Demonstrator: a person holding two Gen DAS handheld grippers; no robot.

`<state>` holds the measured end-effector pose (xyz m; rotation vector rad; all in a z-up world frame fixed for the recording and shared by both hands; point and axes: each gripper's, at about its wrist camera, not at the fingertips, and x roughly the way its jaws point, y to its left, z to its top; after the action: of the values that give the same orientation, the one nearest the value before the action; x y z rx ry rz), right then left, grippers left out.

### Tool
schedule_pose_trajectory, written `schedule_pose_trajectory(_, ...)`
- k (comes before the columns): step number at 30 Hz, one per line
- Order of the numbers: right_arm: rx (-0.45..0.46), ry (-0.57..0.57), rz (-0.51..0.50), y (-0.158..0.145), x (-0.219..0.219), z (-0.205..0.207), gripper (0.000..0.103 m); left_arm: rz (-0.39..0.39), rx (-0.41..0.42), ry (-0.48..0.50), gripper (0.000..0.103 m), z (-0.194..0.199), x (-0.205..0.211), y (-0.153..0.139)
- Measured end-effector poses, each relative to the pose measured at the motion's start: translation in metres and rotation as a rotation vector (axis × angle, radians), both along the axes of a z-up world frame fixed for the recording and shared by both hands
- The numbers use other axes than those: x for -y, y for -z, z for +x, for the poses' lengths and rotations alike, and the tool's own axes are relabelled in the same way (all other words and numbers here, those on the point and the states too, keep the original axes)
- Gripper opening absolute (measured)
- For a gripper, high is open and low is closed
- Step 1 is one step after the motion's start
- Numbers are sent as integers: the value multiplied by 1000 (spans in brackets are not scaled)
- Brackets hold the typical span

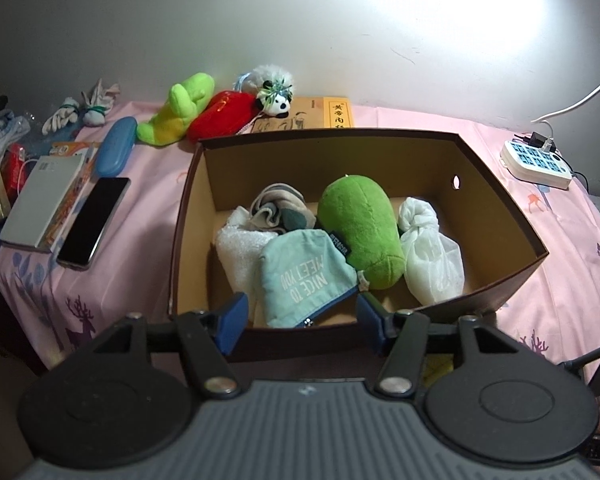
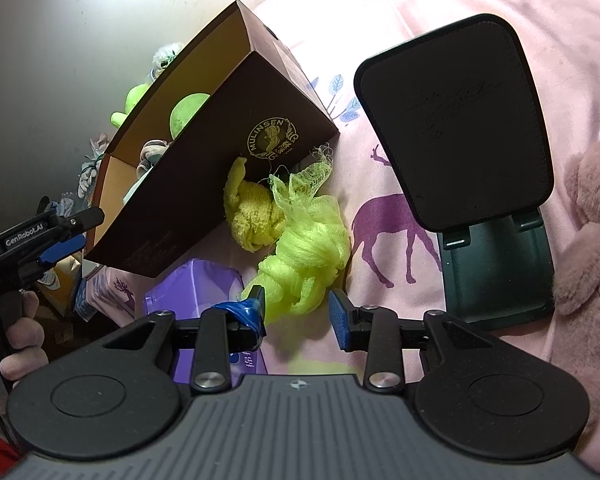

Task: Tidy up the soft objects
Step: 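Withdraw the left gripper from the box, then grasp the lime mesh bath puff with the right gripper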

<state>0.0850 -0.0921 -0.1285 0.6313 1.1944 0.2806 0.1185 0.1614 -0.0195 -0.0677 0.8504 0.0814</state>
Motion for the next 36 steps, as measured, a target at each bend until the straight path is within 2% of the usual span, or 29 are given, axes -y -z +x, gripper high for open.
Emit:
schedule_pose_trajectory(5, -9, 23, 2, 3, 3, 0, 18, -50, -24, 27, 59, -21, 4, -1)
schedule_pose_trajectory(14, -56, 133, 50, 18, 14, 2, 20, -77, -44, 69, 59, -52, 19, 1)
schedule_pose_trajectory(15, -59, 144, 63, 20, 15, 3, 22, -80, -44, 67, 59, -55, 18, 0)
schedule_pose_trajectory(21, -53, 168, 132, 25, 14, 5, 23, -119, -53, 33, 59, -68, 7, -2)
schedule_pose_trajectory(25, -73, 163, 106, 31, 7, 9, 24, -136, -54, 2, 59, -76, -1, -2)
schedule_pose_trajectory(36, -74, 135, 122, 38, -16, 21, 29, -127, -64, -50, 59, -92, -14, -2)
